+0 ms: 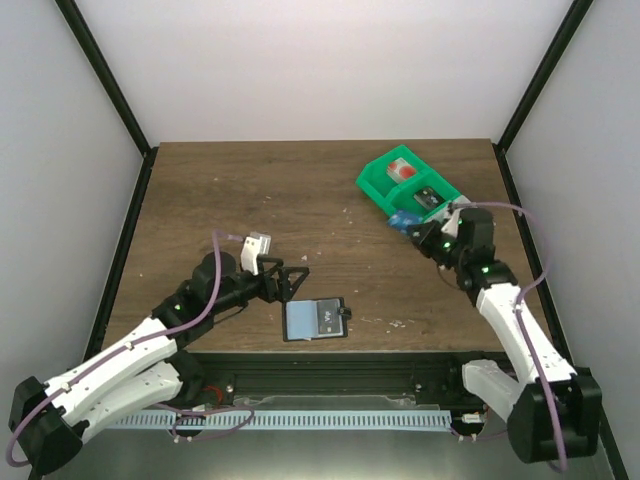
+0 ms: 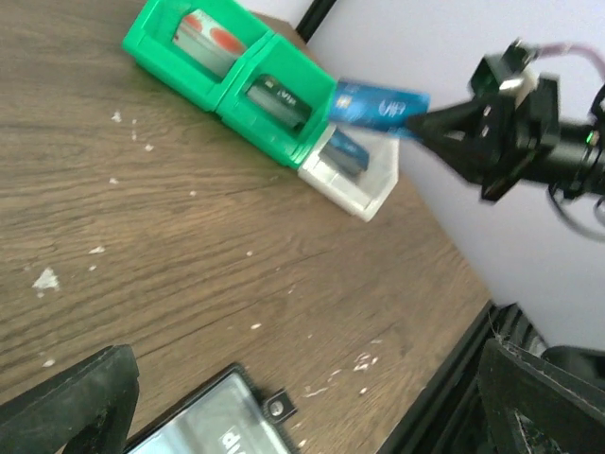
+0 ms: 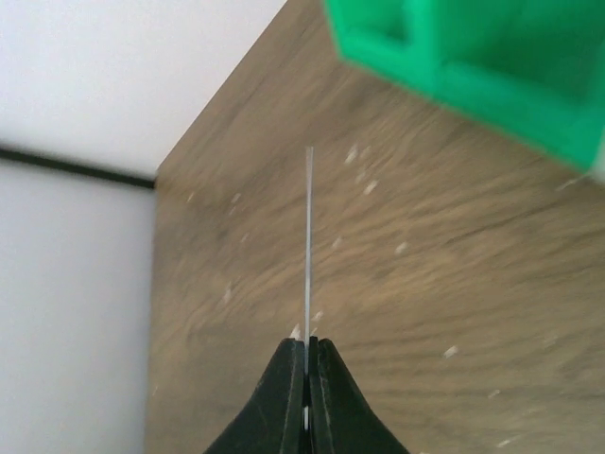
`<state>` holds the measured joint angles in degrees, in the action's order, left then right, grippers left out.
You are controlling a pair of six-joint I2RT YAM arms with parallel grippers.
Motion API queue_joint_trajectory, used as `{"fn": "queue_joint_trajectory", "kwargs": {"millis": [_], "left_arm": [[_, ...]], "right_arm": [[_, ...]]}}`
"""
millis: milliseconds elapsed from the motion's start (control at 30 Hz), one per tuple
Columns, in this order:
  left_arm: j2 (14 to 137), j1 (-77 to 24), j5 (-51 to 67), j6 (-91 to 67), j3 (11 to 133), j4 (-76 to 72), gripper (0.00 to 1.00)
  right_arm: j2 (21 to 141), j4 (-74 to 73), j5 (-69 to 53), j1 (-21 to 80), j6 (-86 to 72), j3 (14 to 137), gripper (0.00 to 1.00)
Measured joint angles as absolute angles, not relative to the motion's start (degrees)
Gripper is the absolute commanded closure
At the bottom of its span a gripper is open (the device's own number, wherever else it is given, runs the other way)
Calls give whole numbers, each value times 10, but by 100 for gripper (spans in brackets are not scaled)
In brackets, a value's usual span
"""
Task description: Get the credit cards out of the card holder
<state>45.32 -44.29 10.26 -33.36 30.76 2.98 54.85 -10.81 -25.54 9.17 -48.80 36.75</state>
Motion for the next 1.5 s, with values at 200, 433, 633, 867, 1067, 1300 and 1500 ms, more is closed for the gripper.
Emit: {"fn": "queue_joint_trajectory", "kwargs": {"millis": [200,433,633,867,1067,1300,1500], "left_arm": [[448,-442,99,-281,308,75,0],[429,-434,96,-235,298,97,0],[413,-431,92,-224,294,106,0],[387,-431,88,-220,293,113,0],[385,-431,81,-220,291,117,0],[385,-431,78,-220,291,117,0],[388,-431,75,-220,290,118,0]], "right_arm": [[602,-183,-239,-52,-429,444,100],[670,-218,-227,-170,-373,494,100],[747,-216,-245,-183,-340,508,100],[806,-196,-258,-197,-322,509,99],[848,-157,-273,-201,-317,508,100],[898,-125,-279,-213,-312,509,99],[911,-106,-278,-220,-309,509,100]]}}
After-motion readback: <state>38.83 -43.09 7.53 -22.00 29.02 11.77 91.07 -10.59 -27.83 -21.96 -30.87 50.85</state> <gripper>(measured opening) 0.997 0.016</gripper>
